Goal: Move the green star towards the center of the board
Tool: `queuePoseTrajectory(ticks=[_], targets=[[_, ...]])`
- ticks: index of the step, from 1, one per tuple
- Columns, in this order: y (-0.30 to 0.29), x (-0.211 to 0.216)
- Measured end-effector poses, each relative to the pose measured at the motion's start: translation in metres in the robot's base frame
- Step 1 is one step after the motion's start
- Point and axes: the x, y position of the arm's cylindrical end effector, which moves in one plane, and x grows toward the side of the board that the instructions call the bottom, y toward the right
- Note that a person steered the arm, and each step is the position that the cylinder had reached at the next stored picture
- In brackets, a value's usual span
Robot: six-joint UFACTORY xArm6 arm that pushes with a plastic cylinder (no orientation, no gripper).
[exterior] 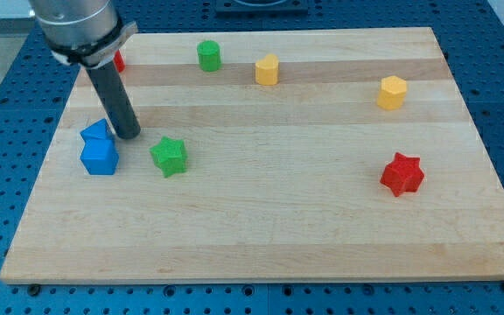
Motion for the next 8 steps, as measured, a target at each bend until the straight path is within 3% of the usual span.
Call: queuePoseTrajectory(ticks=[2, 3, 5, 6, 8], targets=[[0.000, -0.075], [0.000, -0.072], [0.024, 0.014], [0.024, 0.014], [0.024, 0.068]])
